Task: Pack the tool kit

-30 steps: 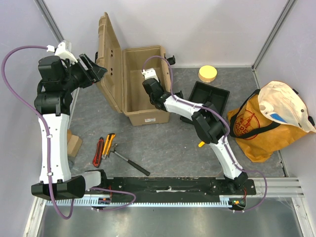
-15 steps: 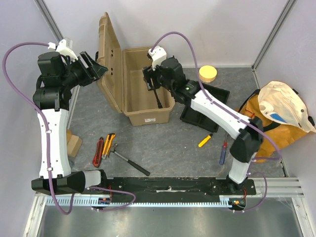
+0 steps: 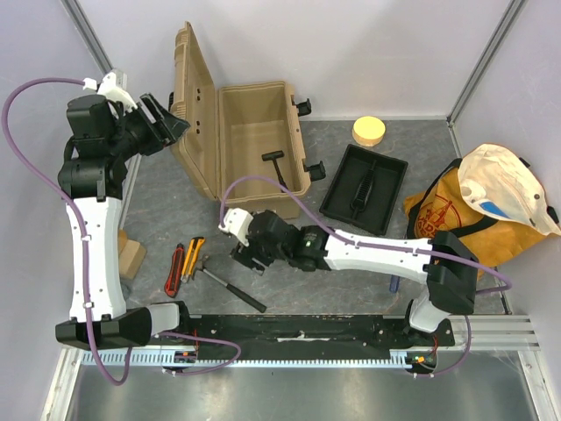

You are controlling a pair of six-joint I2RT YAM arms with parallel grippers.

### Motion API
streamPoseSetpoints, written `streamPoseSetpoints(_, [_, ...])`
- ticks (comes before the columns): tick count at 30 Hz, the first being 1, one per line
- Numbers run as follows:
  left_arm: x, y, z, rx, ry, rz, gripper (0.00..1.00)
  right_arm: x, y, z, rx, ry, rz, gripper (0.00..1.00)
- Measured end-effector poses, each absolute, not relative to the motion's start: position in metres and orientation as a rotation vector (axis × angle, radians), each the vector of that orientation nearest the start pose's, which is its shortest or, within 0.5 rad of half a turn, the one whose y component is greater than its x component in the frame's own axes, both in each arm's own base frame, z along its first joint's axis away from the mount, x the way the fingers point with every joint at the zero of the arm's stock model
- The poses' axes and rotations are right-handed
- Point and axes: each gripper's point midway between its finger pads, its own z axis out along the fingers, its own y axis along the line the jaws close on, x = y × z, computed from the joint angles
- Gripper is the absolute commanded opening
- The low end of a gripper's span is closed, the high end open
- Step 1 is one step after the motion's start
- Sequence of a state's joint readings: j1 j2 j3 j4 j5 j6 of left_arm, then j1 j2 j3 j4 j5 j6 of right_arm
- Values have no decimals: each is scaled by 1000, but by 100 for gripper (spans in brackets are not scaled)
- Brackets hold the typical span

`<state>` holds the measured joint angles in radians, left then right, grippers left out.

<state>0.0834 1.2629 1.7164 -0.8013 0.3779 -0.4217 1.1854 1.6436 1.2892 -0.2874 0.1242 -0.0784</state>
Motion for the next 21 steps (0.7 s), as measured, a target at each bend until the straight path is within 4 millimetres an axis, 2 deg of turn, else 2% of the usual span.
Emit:
streamPoseSetpoints(4, [334,-48,412,-247,1909,-559,70,183,414,135,-1299,1859,423,79])
streamPoseSetpoints(7, [322,-46,414,-254,1891,-540,70,170,416,121,-1309,1831,404,79])
streamPoseSetpoints(14, [305,-37,418,-313,1859,-486,70,147,447,100,-1281,1767,403,77])
streamPoseSetpoints(21, [295,-27,413,-370,1851,-431,70,126,464,63,-1290,1794,420,71])
